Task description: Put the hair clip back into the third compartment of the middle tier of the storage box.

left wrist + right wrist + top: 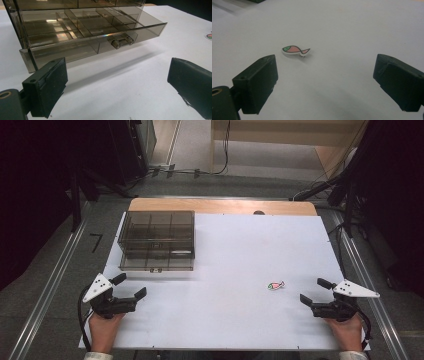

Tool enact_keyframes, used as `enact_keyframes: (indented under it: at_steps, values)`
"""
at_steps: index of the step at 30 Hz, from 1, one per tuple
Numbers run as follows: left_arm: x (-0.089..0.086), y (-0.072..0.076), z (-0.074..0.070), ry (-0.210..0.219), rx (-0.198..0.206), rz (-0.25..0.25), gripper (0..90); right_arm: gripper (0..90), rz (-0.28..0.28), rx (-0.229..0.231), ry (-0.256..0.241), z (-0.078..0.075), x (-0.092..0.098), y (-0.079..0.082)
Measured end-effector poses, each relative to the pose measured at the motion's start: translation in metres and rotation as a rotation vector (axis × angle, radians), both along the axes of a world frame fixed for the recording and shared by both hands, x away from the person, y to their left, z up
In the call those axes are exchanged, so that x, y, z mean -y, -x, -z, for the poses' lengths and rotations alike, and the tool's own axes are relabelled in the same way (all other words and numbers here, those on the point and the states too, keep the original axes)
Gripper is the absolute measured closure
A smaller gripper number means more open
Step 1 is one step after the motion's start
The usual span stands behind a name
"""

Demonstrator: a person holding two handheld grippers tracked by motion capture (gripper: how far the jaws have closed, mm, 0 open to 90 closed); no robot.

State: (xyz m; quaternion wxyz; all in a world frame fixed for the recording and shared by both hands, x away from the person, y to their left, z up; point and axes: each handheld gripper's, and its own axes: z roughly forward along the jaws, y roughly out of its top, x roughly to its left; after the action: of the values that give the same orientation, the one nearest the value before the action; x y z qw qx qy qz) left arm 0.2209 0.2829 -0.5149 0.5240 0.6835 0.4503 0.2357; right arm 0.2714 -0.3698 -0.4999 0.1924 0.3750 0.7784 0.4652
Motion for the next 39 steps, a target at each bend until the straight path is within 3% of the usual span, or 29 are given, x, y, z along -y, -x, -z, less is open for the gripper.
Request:
enact_keyframes:
  at_steps: [27,39]
  values:
    - [0.000,0.000,0.000,-0.001,-0.001,-0.001,3.3,4.9,-0.082,-0.022,0.036,0.002,-0.022,-0.007]
    - [0.000,0.000,0.000,0.002,0.000,0.002,3.3,11.3,-0.127,-0.023,0.048,0.001,-0.034,-0.009]
